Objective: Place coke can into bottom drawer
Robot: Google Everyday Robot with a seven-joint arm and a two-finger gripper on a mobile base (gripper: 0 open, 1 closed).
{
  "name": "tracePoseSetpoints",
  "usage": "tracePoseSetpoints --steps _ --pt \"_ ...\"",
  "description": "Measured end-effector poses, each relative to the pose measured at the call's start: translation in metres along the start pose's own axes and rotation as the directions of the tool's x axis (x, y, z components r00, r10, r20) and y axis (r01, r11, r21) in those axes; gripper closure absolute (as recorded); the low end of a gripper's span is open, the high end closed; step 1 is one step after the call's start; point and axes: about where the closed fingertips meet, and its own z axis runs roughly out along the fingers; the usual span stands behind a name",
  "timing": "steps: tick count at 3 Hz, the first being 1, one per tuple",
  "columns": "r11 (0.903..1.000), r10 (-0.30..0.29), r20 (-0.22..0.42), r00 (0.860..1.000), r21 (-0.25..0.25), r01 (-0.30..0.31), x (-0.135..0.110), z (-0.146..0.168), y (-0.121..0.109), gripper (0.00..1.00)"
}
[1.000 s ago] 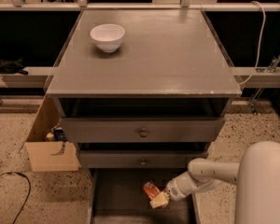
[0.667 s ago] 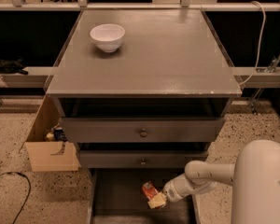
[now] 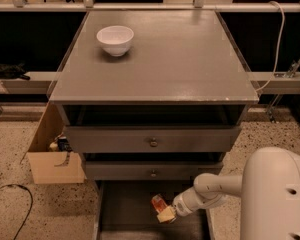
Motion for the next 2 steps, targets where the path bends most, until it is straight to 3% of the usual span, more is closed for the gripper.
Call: tracePoseSetpoints --steps 1,2 --pt "0.9995 -0.029 -0.013 0.999 0.012 0.029 -0.003 0.002 0.009 1.00" --pt "0.9998 -0.013 -0.043 0.999 0.018 0.014 -0.001 0.015 0.005 1.00"
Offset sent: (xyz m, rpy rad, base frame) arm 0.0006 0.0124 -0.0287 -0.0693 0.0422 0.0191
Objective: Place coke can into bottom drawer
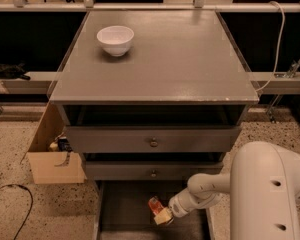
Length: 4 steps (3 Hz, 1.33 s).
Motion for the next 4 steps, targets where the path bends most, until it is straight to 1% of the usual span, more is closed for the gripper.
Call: tracePoseSetpoints --steps 1,3,4 --pt "0.9989 0.046 -0.025 0.999 0.007 -0.046 0.010 0.012 -0.017 1.00" --pt "0.9930 0.116 -0.046 0.992 0.025 -0.115 0.033 0.028 -0.049 1.00" --pt "0.9911 0.131 -0.053 0.990 0.030 -0.130 0.040 0.033 -0.057 1.00"
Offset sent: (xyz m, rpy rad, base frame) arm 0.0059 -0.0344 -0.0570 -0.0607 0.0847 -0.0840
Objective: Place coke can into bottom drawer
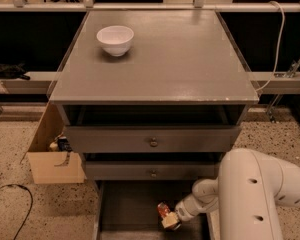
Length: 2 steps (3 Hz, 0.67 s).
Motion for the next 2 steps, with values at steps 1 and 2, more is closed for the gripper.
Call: tracePoseSetpoints --steps 1,2 --pt "1.0000 0.006 -0.039 0.999 0.004 -0.006 0.006 0.013 -0.006 1.00" --pt "0.9997 0.008 -0.118 0.993 0.024 -0.005 0.016 0.037 -0.015 1.00"
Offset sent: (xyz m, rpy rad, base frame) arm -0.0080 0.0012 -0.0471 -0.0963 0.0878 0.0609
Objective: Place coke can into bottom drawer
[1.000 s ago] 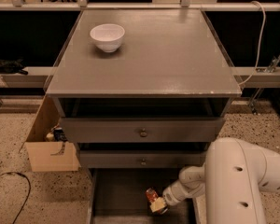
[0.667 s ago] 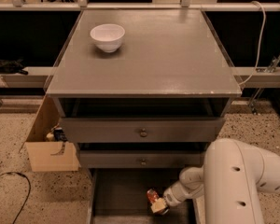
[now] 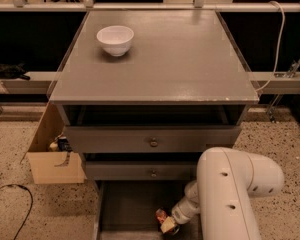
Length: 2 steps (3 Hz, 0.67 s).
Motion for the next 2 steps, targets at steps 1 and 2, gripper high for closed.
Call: tracePoseSetpoints --steps 1,2 --pt "1.0000 0.000 -0.001 1.000 0.000 0.000 0.0001 0.0002 0.0001 1.00" --pt "1.0000 0.000 -0.001 1.000 0.000 0.000 0.0001 0.0002 0.0001 0.77"
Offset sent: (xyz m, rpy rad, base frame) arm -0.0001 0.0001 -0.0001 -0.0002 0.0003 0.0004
